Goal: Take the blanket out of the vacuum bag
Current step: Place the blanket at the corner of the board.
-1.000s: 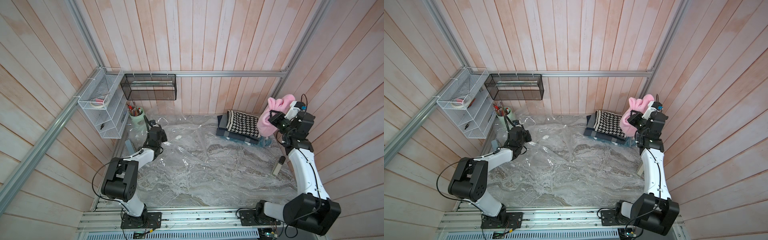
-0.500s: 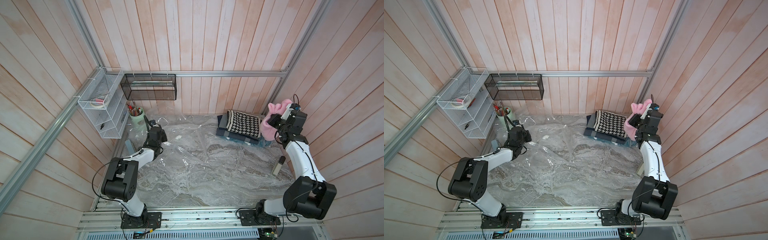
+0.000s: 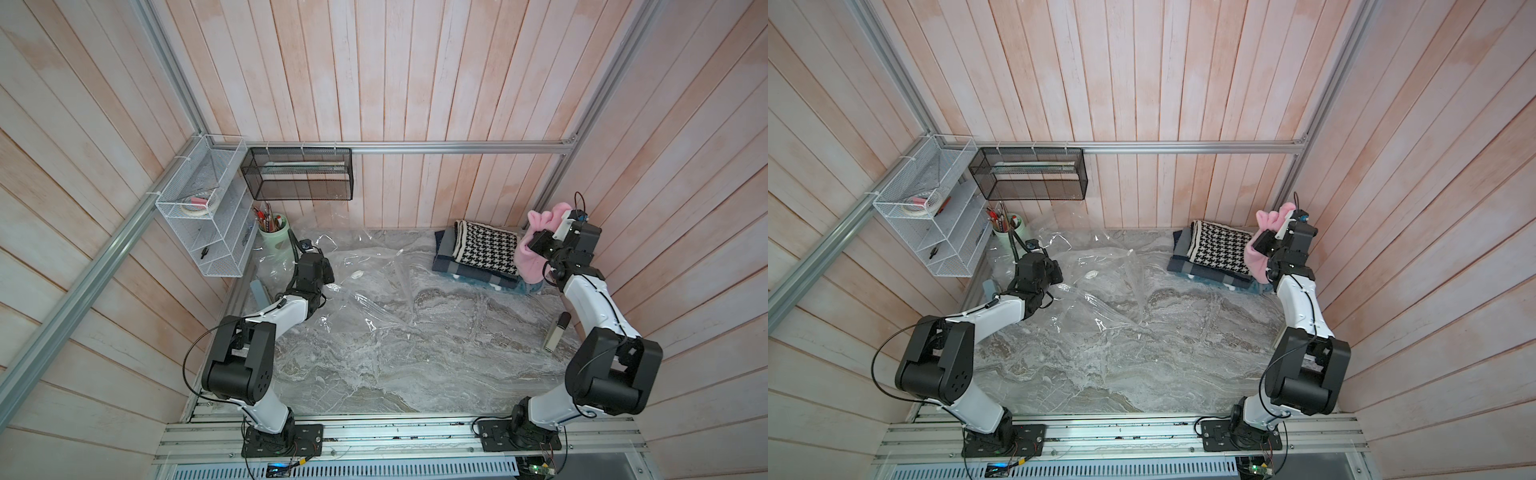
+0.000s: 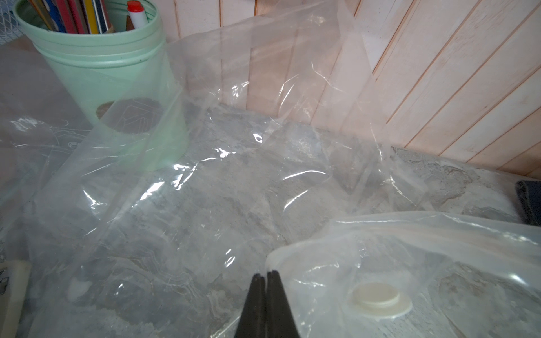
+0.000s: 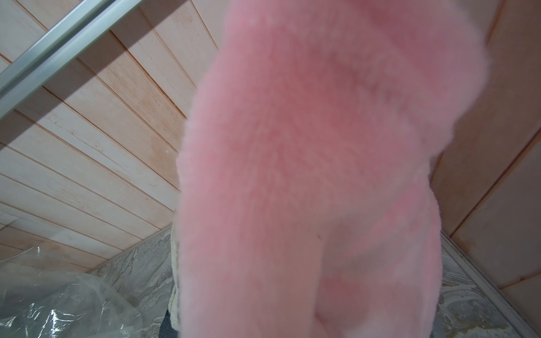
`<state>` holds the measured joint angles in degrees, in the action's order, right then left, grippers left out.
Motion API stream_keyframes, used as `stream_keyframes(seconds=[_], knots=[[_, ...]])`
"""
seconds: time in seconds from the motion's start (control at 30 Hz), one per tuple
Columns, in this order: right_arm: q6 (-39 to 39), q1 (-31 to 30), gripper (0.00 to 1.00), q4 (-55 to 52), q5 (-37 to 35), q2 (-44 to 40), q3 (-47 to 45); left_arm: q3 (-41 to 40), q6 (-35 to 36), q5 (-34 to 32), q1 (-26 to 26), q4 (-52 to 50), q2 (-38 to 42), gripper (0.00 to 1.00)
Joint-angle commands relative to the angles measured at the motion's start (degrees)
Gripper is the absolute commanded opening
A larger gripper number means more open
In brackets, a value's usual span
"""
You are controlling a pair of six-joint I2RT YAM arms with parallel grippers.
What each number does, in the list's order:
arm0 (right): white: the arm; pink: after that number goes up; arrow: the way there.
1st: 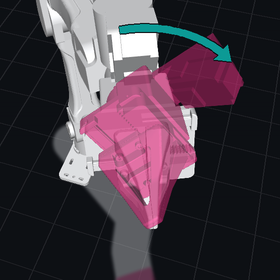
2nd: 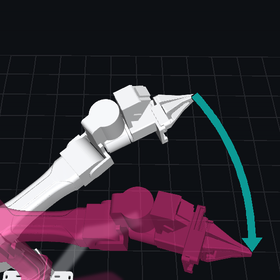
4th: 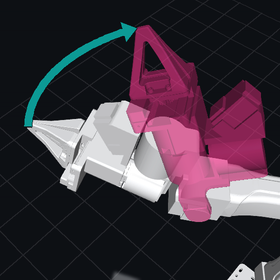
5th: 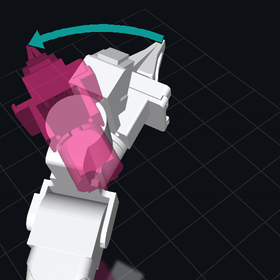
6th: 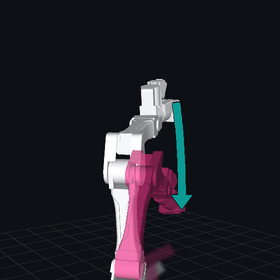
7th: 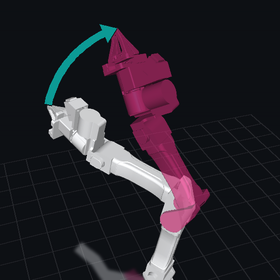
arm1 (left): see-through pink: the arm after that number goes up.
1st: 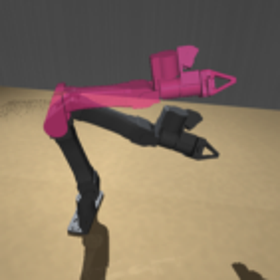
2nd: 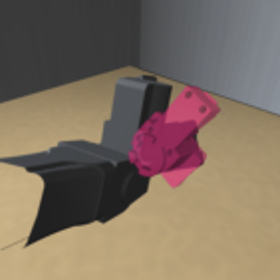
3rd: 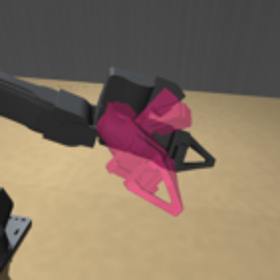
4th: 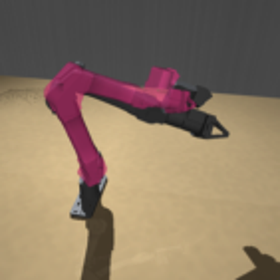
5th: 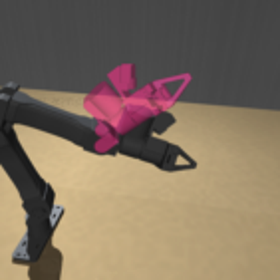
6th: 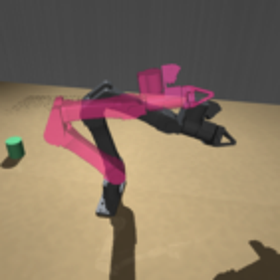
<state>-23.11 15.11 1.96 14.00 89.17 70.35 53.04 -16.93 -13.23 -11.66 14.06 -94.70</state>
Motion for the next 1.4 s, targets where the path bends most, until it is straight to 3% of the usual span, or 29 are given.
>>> stream_keyframes(seconds=[0.0, 0.2, 0.63, 0.97, 1.37], knots=[[-0.5, -1.2, 0.00, 4.3, 1.5, 0.8, 2.3, 1.5, -0.3, 0.5, 0.2, -0.8, 2.1, 0.00], [-0.3, -4.3, 0.00, 6.2, 0.8, 2.6, 2.9, 0.3, 0.6, -0.6, 0.3, -0.3, 3.2, 0.00], [2.0, -12.9, 0.00, 2.4, -3.1, 12.4, 13.1, -0.7, 0.0, 0.4, 0.3, 0.2, 4.2, 0.00], [1.7, -14.0, 0.00, 4.7, -1.6, 17.9, 14.3, -1.5, -3.3, 7.0, -0.2, 1.0, 5.7, 0.00], [2.9, -18.2, 0.00, -0.7, -3.0, 24.1, 22.7, -1.5, -3.2, 6.6, -1.6, 0.3, 5.5, 0.00]])
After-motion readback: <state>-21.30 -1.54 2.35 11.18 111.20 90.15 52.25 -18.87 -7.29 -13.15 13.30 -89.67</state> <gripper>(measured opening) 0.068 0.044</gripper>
